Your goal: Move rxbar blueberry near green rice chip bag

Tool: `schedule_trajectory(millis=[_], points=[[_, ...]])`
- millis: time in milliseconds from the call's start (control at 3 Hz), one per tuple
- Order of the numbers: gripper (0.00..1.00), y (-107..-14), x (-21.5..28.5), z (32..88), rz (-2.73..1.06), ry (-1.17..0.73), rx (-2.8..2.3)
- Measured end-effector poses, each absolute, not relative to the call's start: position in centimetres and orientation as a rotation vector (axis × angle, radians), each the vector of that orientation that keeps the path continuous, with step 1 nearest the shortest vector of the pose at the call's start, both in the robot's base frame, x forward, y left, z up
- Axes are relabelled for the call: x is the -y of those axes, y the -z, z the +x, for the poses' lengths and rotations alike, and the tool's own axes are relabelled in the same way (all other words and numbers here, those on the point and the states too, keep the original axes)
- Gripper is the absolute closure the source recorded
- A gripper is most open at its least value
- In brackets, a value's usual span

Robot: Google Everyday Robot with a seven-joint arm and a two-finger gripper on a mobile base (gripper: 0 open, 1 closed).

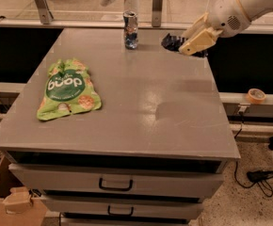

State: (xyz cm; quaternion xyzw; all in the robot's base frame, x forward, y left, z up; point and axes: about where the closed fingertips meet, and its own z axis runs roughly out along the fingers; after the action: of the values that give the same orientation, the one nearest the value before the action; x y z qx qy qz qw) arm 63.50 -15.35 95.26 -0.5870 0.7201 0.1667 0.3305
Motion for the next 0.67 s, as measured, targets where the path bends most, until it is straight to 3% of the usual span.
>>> schedule_trajectory(millis=[667], points=[[1.0,-93.6,11.0,70.1,-1.509,-0.418,-1.788]])
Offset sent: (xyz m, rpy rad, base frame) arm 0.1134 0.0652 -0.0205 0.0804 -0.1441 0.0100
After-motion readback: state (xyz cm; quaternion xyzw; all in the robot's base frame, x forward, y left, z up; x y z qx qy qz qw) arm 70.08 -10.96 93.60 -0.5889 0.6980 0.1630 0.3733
